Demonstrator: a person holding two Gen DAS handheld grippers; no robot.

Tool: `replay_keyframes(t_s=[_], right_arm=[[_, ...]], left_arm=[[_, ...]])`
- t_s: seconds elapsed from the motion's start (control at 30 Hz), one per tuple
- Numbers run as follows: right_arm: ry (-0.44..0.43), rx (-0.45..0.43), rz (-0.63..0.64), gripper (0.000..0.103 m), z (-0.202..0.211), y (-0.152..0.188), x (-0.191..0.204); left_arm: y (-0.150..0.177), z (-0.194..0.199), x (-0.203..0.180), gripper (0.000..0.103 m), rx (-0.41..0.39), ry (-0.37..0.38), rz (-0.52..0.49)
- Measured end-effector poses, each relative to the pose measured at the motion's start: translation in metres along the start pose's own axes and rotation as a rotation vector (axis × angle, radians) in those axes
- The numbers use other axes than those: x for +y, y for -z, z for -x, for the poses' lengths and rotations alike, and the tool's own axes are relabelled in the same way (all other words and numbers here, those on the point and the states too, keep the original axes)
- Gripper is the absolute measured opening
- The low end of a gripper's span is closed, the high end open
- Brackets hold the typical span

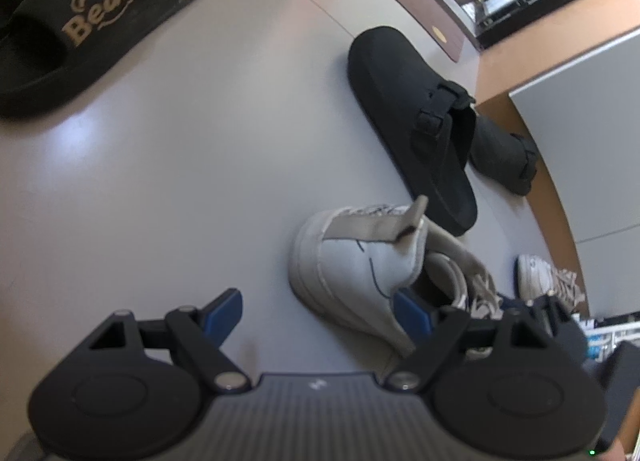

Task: Organize scattered shoes
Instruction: 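Carry the patterned sneaker with the right tool beside the black sneakers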

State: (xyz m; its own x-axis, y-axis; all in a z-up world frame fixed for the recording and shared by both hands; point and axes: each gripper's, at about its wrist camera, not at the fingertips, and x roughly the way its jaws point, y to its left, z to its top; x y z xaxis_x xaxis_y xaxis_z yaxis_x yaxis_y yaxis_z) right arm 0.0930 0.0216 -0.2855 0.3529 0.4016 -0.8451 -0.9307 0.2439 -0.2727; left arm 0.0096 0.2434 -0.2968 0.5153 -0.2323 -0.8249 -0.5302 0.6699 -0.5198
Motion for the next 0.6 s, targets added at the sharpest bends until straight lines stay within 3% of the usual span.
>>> replay_keyframes(t_s=[0.07,0.2,0.37,0.6], right_arm=[[-0.019,0.018,-0.003,0.097,-0.007,0.006,-0.004],[-0.071,0.019,-0.139,0.093,-0.011,0.015,-0.017],[-0.056,0.085,-0.185,0.09,-0.009,0.01,-0.011],[-0.027,0.2,-0.365,0.09,-0.005,0.003,-0.007]], left_arm=[[0.002,-0.001,0.002,0.084,0.008,-0.009,0.0],[0.003,-0.002,0.004,0.084,0.011,-0.014,0.005],[0.007,0.002,0.01,0.084,-0.023,-0.004,0.03],[0.019,-0.006,0.016,0.084,-0.018,0.024,0.07]])
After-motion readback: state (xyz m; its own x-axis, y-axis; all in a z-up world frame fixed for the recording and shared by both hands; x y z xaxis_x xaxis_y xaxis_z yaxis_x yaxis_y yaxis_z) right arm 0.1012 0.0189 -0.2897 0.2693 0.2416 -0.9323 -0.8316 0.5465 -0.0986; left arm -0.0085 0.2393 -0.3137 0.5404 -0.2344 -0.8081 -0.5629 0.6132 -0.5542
